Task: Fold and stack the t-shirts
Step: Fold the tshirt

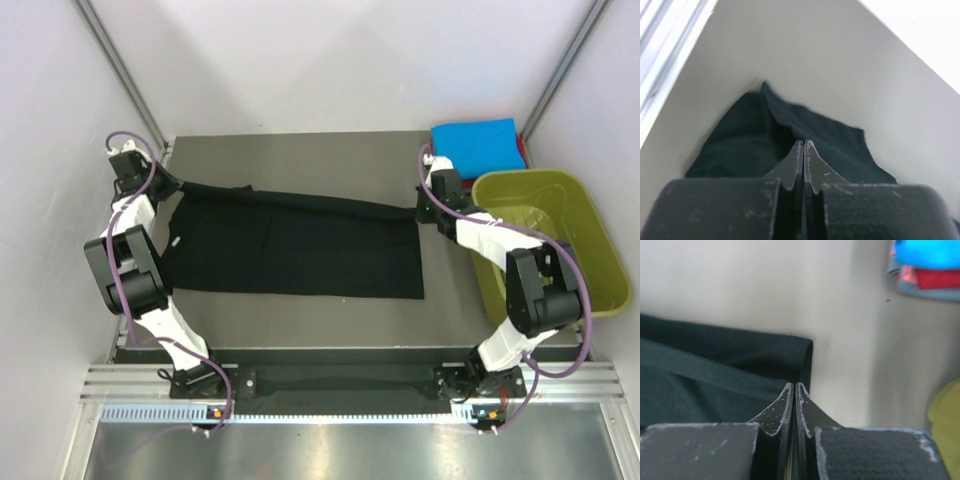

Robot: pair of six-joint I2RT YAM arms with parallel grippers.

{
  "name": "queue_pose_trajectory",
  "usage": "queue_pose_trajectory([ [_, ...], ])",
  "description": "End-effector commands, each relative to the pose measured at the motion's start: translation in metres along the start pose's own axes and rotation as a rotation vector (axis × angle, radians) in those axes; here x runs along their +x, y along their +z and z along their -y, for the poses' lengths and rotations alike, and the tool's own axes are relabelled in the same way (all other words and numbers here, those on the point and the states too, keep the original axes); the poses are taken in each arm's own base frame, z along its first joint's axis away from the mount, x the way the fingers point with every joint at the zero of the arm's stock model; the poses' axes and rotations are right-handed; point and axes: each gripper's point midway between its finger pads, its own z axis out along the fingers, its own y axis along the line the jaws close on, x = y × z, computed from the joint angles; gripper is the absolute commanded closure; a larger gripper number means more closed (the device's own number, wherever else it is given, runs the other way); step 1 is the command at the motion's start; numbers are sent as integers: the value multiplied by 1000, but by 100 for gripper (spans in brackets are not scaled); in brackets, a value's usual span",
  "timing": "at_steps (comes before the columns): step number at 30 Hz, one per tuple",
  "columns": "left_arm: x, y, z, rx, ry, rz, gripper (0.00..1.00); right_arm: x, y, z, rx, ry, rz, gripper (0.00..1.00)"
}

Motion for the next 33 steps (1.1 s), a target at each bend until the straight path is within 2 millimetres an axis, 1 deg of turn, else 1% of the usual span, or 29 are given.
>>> queue_pose_trajectory([
  [1, -8, -20, -18, -94, 12, 25, 100, -24, -18, -13, 8, -46, 98, 100],
  [3, 0, -20, -24, -106, -2, -6, 100, -19, -20, -17, 20, -66, 89, 100],
  [5, 6, -20, -28, -119, -1, -26, 100, -14, -20, -14, 48, -76, 79, 100],
  [6, 13, -21, -33, -138, -4, -47, 100, -12, -21, -14, 50, -78, 76, 100],
  [7, 17, -21, -39, -162, -7, -53, 100, -8, -21, -12, 58, -79, 70, 100],
  [9, 26, -22, -44, -177, -11, -75, 100, -8, -21, -8, 80, -81, 72, 100],
  [12, 31, -26, -43, -165, -10, -74, 100, -6, -23, 2, 126, -83, 74, 100],
  [13, 32, -26, -42, -158, -9, -72, 100, 0, -24, 5, 139, -87, 49, 100],
  [14, 33, -26, -43, -159, -13, -75, 100, 3, -24, 7, 149, -86, 43, 100],
  [16, 40, -27, -46, -173, -16, -93, 100, 7, -25, 5, 142, -79, 34, 100],
  [17, 45, -29, -52, -199, -13, -107, 100, 9, -25, 3, 126, -73, 32, 100],
  [18, 48, -30, -54, -208, -12, -115, 100, 11, -27, 1, 120, -74, 31, 100],
  [20, 55, -32, -62, -247, -16, -132, 100, 18, -28, 3, 124, -62, 15, 100],
  [23, 61, -36, -68, -281, -30, -144, 100, 25, -30, 4, 133, -53, -9, 100],
  [25, 62, -39, -71, -304, -35, -138, 100, 32, -31, 4, 133, -40, -30, 100],
  [26, 66, -40, -74, -312, -44, -143, 100, 35, -31, 3, 132, -40, -36, 100],
  [29, 69, -41, -74, -312, -54, -145, 100, 45, -31, 1, 124, -36, -58, 100],
  [31, 71, -43, -75, -326, -60, -155, 98, 52, -34, 2, 131, -27, -82, 95],
  [32, 70, -44, -76, -335, -63, -153, 92, 54, -35, 2, 130, -25, -90, 92],
  [33, 66, -47, -75, -343, -66, -144, 89, 59, -38, 2, 129, -24, -112, 86],
])
